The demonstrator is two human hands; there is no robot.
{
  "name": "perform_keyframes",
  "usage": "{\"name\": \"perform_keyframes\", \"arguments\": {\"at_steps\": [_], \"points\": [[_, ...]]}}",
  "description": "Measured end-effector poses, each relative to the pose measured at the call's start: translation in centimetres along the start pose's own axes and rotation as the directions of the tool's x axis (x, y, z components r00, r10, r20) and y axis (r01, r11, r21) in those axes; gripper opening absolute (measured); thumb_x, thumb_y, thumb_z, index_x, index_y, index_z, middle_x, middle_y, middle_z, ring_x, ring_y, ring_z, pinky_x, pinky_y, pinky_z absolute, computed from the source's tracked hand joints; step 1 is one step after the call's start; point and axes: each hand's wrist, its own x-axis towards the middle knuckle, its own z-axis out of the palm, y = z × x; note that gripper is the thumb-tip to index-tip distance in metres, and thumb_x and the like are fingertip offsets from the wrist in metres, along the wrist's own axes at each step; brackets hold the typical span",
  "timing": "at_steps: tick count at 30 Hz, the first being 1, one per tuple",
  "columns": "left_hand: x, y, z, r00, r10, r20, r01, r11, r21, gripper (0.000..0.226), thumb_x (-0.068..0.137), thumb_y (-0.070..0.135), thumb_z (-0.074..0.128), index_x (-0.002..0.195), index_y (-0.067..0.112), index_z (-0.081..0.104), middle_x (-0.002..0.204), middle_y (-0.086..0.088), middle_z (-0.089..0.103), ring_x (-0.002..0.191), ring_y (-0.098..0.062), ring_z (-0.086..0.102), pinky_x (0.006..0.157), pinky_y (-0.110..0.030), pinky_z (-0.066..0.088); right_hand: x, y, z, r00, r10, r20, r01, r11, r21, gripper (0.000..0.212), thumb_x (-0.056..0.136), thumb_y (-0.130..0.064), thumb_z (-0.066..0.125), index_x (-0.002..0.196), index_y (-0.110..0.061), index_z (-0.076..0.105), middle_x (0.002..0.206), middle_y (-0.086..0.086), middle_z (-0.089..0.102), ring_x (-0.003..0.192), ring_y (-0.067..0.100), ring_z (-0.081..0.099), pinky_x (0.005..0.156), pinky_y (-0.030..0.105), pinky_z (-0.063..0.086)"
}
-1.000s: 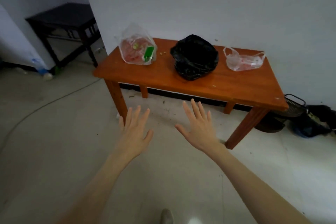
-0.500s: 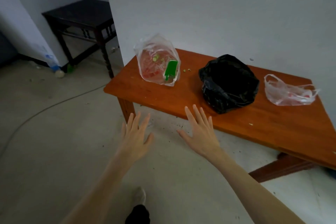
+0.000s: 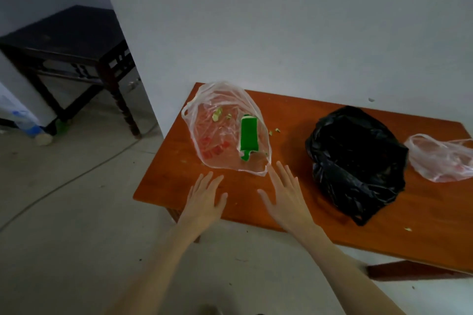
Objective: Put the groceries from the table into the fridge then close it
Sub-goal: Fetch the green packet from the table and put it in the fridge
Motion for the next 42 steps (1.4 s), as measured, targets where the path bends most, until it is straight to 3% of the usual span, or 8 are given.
{"name": "perform_keyframes", "arguments": {"at_steps": [8,16,19,22,25,32,38,42], "points": [[8.7,-1.0,1.2,0.993,-0.066,0.103,0.090,0.962,-0.256,0.045,0.097,0.026,0.045,0.141,0.019,0.037,0.147,-0.001,0.038,0.136,-0.016,0.034,0.107,-0.026,0.029,8.6,0.3,1.2,1.000,-0.012,-0.024,0.015,0.994,0.110,0.052,0.097,-0.029,0.044,0.145,-0.015,0.029,0.150,0.004,0.031,0.138,0.019,0.026,0.109,0.027,0.027],[18.5,1.1,1.7,0.964,-0.212,0.160,0.255,0.911,-0.323,0.041,0.098,0.017,0.042,0.139,0.013,0.041,0.141,-0.004,0.046,0.121,-0.018,0.051,0.089,-0.017,0.039,20.6,1.2,4.2,0.959,0.155,0.239,-0.211,0.950,0.231,0.051,0.098,-0.015,0.037,0.145,-0.004,0.022,0.151,0.013,0.026,0.139,0.027,0.025,0.113,0.043,0.027],[21.3,1.6,2.6,0.908,-0.333,0.253,0.415,0.794,-0.445,0.041,0.096,0.020,0.043,0.137,0.014,0.044,0.139,-0.005,0.048,0.126,-0.022,0.046,0.104,-0.032,0.037,22.9,2.4,6.0,0.923,0.218,0.319,-0.286,0.940,0.185,0.057,0.095,-0.014,0.041,0.145,0.000,0.018,0.152,0.015,0.024,0.139,0.029,0.024,0.113,0.042,0.025],[23.3,1.5,4.2,0.853,-0.405,0.329,0.521,0.693,-0.498,0.037,0.093,0.017,0.046,0.129,0.014,0.053,0.127,-0.007,0.058,0.114,-0.024,0.055,0.098,-0.038,0.045,23.9,3.1,6.9,0.873,0.241,0.424,-0.327,0.934,0.144,0.070,0.092,-0.009,0.046,0.146,0.001,0.003,0.155,0.016,0.015,0.141,0.029,0.020,0.114,0.041,0.025],[24.8,0.5,6.1,0.804,-0.447,0.393,0.595,0.614,-0.519,0.037,0.087,0.015,0.054,0.123,0.009,0.055,0.116,-0.011,0.064,0.104,-0.027,0.060,0.090,-0.043,0.051,24.5,3.5,7.0,0.853,0.276,0.443,-0.377,0.913,0.158,0.073,0.088,-0.002,0.042,0.146,0.001,-0.004,0.148,0.019,0.031,0.131,0.031,0.039,0.105,0.040,0.037],[26.5,1.9,5.8,0.726,-0.536,0.430,0.660,0.367,-0.656,0.022,0.090,0.022,0.059,0.102,0.004,0.064,0.074,-0.007,0.064,0.062,-0.014,0.056,0.055,-0.024,0.046,24.8,3.7,6.4,0.864,0.293,0.410,-0.419,0.870,0.260,0.042,0.093,-0.001,0.035,0.135,-0.003,0.037,0.118,0.015,0.059,0.090,0.025,0.060,0.073,0.034,0.050],[27.2,2.2,4.6,0.737,-0.544,0.400,0.659,0.449,-0.603,0.024,0.081,0.028,0.070,0.078,0.006,0.064,0.065,-0.006,0.060,0.051,-0.011,0.053,0.041,-0.016,0.040,25.0,4.0,5.7,0.830,0.330,0.450,-0.514,0.764,0.389,0.038,0.097,-0.007,0.029,0.131,-0.012,0.045,0.106,0.008,0.061,0.081,0.019,0.061,0.069,0.028,0.053],[27.6,2.3,3.7,0.744,-0.523,0.416,0.663,0.497,-0.560,0.032,0.082,0.026,0.070,0.101,0.001,0.065,0.088,-0.011,0.066,0.067,-0.014,0.055,0.050,-0.022,0.043,25.2,4.1,5.4,0.814,0.349,0.464,-0.553,0.712,0.433,0.036,0.097,-0.007,0.031,0.130,-0.011,0.046,0.107,0.008,0.062,0.090,0.022,0.065,0.079,0.036,0.055]]}}
